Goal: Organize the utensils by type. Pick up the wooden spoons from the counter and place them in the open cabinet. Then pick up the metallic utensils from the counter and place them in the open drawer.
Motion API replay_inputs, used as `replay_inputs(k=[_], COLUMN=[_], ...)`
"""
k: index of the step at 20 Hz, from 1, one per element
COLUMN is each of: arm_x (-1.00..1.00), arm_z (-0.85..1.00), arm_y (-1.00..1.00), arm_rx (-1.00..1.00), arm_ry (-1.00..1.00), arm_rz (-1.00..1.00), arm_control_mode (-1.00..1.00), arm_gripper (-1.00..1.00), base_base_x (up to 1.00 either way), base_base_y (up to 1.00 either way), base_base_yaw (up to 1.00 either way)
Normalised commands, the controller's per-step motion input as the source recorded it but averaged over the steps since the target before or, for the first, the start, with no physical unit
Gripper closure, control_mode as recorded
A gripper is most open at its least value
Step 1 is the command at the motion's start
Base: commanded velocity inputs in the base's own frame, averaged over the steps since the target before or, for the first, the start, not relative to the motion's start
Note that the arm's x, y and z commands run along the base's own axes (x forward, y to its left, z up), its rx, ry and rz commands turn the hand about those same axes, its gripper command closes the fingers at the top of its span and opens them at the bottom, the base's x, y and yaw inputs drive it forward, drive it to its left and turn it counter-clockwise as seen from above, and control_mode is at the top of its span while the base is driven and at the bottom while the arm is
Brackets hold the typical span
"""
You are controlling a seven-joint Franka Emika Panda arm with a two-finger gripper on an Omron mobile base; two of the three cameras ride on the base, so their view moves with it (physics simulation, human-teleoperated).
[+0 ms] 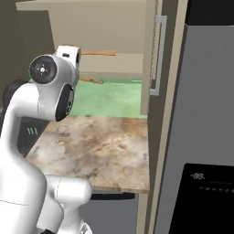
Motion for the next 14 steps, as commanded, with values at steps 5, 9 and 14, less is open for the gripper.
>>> replay_inputs(k=[5, 9, 14], arm_x=[0.41, 0.48, 0.58], arm_z=[0.24, 0.09, 0.0], arm_y=[-0.23, -0.26, -0.12], arm_rx=[-0.02, -0.05, -0.01], arm_ry=[0.04, 0.0, -0.01], arm_rz=[0.0, 0.0, 0.0], arm_control_mode=[-1.0, -1.0, -1.0], arm_gripper=[1.0, 1.0, 1.0], base_base_x=[0.0, 0.0, 0.0], base_base_y=[0.0, 0.0, 0.0], base_base_yaw=[0.0, 0.0, 0.0])
